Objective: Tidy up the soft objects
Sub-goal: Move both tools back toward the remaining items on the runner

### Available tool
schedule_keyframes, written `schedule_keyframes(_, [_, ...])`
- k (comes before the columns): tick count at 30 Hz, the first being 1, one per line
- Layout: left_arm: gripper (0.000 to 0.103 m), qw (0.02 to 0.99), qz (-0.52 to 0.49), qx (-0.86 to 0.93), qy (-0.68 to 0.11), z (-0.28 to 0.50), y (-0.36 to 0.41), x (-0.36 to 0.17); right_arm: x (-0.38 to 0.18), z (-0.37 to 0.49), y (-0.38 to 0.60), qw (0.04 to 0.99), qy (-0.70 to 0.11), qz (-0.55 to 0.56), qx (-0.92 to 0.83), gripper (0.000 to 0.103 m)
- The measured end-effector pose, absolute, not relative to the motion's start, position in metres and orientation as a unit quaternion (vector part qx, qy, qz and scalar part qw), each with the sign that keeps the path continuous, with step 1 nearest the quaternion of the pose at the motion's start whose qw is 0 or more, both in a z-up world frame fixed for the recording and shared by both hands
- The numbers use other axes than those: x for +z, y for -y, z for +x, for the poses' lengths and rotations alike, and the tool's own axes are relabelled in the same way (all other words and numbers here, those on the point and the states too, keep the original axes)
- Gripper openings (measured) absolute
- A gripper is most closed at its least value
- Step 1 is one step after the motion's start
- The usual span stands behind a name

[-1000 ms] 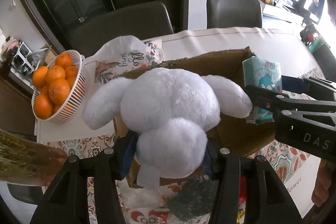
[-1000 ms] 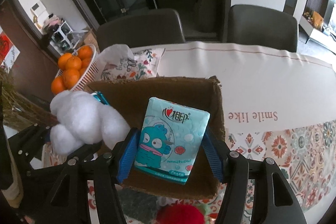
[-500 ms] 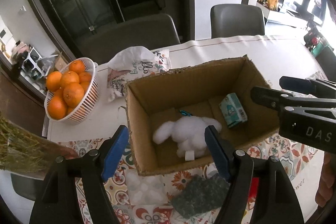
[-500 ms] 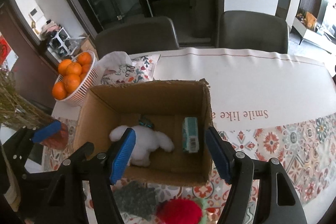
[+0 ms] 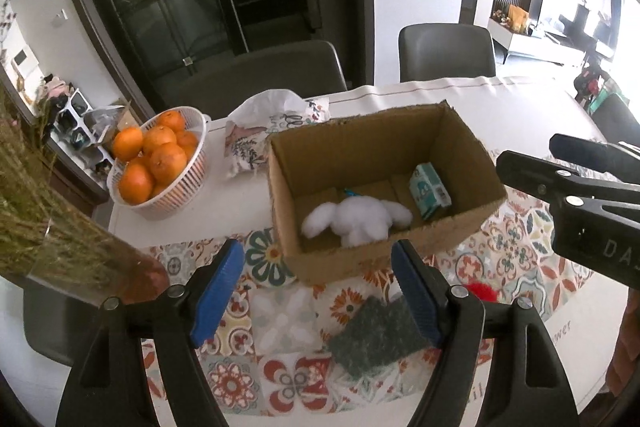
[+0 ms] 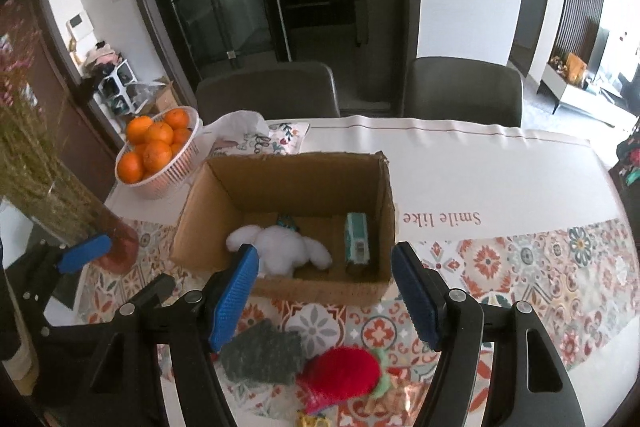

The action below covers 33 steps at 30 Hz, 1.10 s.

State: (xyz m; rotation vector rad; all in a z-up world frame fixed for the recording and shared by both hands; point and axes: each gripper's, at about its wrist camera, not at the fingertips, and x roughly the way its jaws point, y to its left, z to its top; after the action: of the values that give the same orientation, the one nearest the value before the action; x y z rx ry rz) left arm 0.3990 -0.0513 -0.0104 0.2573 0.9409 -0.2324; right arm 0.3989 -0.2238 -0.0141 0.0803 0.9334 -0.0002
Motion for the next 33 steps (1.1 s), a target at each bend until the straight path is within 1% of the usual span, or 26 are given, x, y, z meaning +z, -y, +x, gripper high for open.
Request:
schedule_keyframes(8, [0.076, 0.869, 0.144, -0.089, -0.465, 0.369, 0.030, -0.018, -0.031, 0.377, 0.200, 0.868, -0.496, 0.018, 0.025, 0.070])
schedule_keyframes(16, [0.076, 0.845, 0.162, -0.079, -0.503, 0.344, 0.013, -0.048, -0.064, 0.365, 0.180, 0.827, -0.560, -0.008, 0.050, 0.070])
schedule_keyframes(25, [0.076, 0.821, 0.153, -0.076, -0.545, 0.336, 0.000, -0.073, -0.102, 0.360, 0.167, 0.774, -0.628, -0.007, 0.074, 0.070])
schedule_keyframes(33, [0.076, 0.788, 0.156, -0.086, -0.589, 0.336, -0.002, -0.107, -0.139, 0.355, 0.160, 0.728, -0.680, -0.009, 0.086, 0.070])
